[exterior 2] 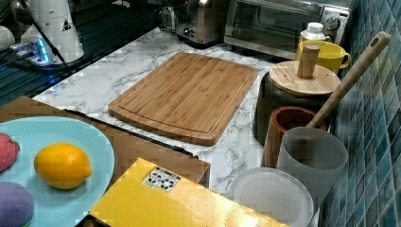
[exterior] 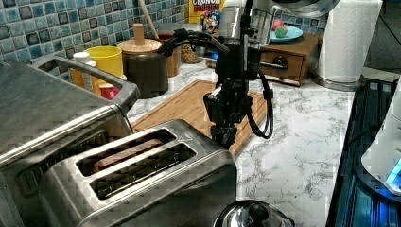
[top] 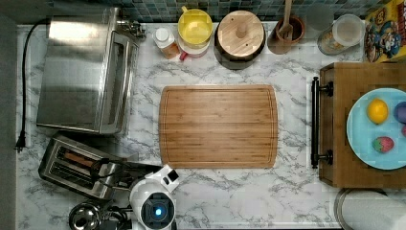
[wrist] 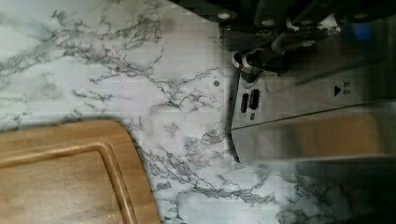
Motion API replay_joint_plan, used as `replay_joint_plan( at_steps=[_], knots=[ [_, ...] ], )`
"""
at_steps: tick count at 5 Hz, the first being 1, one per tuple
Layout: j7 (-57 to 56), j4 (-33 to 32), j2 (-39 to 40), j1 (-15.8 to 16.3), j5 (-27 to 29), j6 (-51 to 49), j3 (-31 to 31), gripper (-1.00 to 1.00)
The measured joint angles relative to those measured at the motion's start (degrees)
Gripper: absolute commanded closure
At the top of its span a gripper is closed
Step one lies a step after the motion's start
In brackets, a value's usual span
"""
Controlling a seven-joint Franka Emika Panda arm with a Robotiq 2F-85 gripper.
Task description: Turn on the toaster.
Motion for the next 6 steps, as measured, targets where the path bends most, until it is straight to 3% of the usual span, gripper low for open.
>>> replay_joint_plan(
  at_steps=[6],
  knots=[
    [-0.6, -0.2, -0.1, 0.4, -0.1, 1.2, 0.5, 1.00]
  ],
)
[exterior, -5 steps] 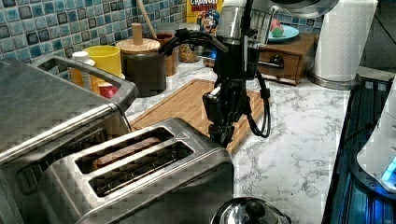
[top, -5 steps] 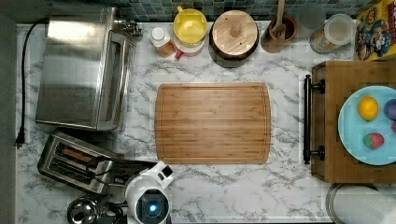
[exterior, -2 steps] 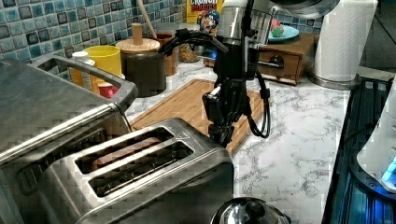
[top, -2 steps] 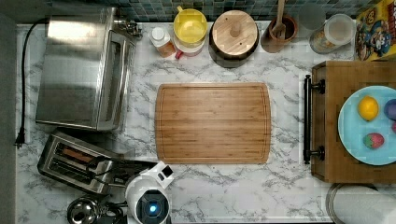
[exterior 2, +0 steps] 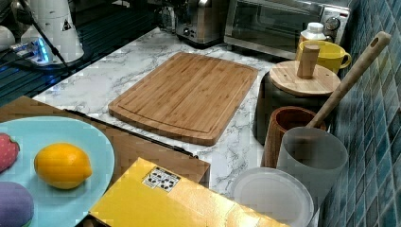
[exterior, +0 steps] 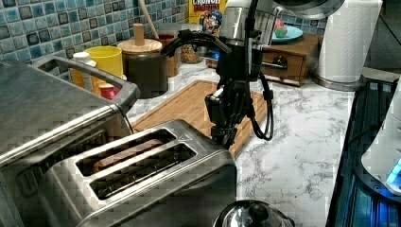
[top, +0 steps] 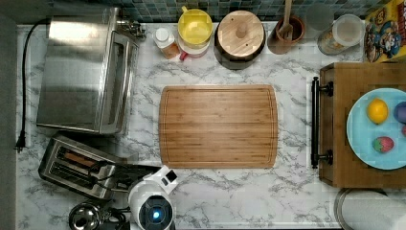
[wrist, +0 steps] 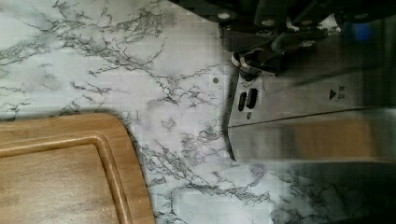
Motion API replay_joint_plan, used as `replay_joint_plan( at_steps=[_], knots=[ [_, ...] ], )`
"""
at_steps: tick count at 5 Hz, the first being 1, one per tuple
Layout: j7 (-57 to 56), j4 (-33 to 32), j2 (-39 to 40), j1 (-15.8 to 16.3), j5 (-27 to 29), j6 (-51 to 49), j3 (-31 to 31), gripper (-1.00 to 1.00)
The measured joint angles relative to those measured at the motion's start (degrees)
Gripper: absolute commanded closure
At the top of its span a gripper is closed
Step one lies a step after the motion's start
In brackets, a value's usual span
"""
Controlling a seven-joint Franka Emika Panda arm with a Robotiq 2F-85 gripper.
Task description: Turn on the toaster.
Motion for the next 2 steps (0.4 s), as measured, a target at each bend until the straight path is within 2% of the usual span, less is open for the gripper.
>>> replay_joint_plan(
  at_steps=[2],
  knots=[
    [0.0, 0.0, 0.0, 0.2, 0.2, -0.1, -0.4, 1.00]
  ],
)
